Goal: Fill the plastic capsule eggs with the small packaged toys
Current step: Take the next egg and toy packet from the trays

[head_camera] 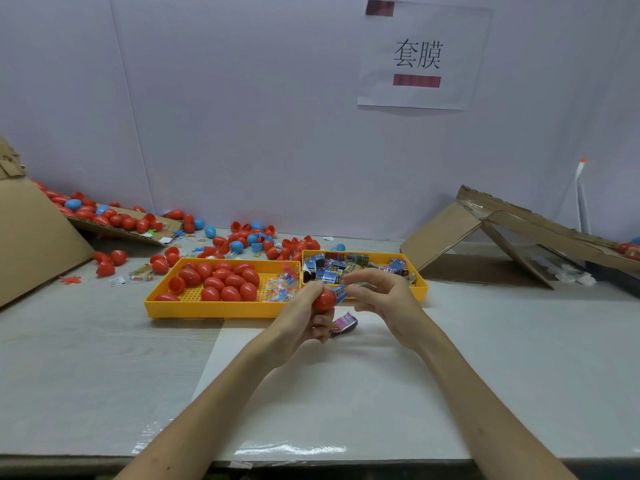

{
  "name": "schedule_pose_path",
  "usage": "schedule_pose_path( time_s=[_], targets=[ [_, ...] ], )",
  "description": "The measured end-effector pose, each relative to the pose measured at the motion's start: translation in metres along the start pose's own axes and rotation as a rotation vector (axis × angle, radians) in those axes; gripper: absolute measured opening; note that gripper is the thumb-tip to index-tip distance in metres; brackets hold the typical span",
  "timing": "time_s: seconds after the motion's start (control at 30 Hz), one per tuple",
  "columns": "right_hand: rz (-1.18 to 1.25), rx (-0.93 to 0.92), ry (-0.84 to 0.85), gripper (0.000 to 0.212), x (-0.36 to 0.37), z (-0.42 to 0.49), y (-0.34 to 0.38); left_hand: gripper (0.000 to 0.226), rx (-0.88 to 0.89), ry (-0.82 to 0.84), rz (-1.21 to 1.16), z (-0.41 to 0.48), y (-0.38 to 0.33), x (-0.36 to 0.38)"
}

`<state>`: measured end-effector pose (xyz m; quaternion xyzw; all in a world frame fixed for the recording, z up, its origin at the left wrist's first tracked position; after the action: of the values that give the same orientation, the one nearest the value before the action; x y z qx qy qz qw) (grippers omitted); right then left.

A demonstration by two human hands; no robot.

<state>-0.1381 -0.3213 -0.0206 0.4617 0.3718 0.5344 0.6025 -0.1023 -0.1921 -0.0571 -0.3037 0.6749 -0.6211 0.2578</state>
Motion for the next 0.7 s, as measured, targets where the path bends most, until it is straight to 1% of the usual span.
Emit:
schedule_pose_path(
  time_s=[0.17,0.3,0.4,0.57,0.7],
  targets=[
    [-0.045,-0.016,0.012,0.008,0.0041,-0.0006,0.0017,0.040,-0.005,-0.003,0.015,0.0013,0.0012,-0.0007],
    [-0.062,-0.022,0.023,0.006,0.0073,-0.0007,0.0018,0.041,-0.016,-0.016,0.020,0.0022,0.0028,-0.0022],
    [-0.092,-0.037,0.023,0.016,0.0093,-0.0002,0.0029,0.041,-0.019,-0.028,0.021,0.0026,0.0039,-0.0038],
    [-0.099,-0.061,0.013,0.023,0.0108,-0.0004,0.0063,0.040,-0.019,-0.033,0.041,0.0040,0.0045,-0.0041],
    [-0.107,-0.079,0.009,0.024,0.0110,-0.0001,0.0081,0.042,-0.013,-0.037,0.060,0.0052,0.0043,-0.0042]
  ],
)
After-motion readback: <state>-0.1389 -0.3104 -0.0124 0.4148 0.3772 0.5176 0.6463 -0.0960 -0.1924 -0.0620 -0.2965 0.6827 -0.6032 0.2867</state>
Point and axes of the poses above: each hand's wrist, its own z-axis towards the middle knuckle, its own x-axis out of the palm, y = z × x, the point moved 9 cm from there along z, towards the middle knuckle, and after that the axes turned 6 degrees about z, right-handed, at the moved point
